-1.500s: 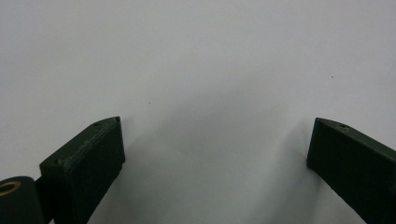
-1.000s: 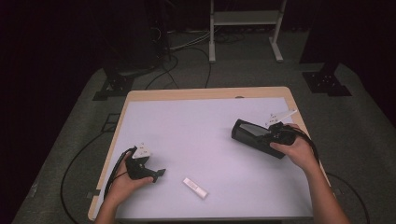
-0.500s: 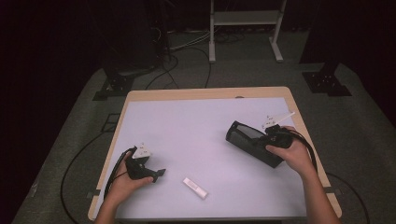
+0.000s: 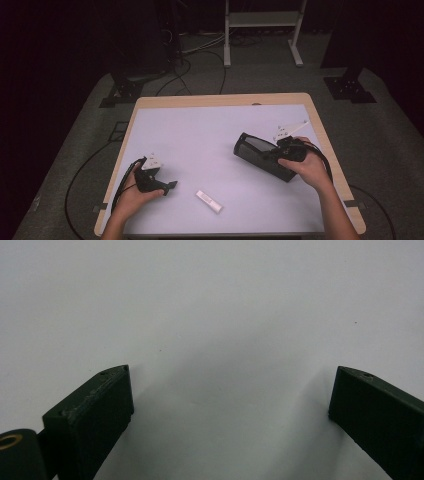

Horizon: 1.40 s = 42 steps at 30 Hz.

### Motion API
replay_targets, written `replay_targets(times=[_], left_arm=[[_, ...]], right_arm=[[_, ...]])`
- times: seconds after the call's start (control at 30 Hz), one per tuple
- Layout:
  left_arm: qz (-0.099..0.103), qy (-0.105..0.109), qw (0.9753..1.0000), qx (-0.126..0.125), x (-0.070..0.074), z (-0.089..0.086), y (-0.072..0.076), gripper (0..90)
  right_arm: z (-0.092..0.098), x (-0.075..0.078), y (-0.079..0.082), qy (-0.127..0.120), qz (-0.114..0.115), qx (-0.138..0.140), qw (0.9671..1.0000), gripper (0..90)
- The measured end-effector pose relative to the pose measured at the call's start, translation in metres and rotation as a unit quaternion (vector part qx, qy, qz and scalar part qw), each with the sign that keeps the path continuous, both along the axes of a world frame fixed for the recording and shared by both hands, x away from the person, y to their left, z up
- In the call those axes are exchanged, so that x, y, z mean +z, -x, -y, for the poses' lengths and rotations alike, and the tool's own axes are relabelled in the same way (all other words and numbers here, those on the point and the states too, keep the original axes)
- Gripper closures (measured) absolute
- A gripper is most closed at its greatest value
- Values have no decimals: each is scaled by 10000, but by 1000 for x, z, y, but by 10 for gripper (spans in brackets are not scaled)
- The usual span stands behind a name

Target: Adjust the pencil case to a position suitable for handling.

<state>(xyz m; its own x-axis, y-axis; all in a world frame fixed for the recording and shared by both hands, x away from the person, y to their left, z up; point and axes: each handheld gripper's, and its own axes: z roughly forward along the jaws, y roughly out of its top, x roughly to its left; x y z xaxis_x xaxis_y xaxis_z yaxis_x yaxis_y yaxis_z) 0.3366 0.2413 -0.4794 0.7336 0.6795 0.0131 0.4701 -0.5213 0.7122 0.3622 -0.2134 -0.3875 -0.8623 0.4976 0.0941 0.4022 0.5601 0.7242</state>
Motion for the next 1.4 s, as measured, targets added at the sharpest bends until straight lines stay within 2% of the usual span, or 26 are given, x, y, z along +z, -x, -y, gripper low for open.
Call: replay_targets(times=[0.8,1.4], left_arm=[[-3,3,10000,0,0,0,0,33],[-5,4,10000,1,0,0,0,33]], right_arm=[[-48,2,15,-7,21,527,9986,881],[-82,-8,19,159,-124,774,9968,881]])
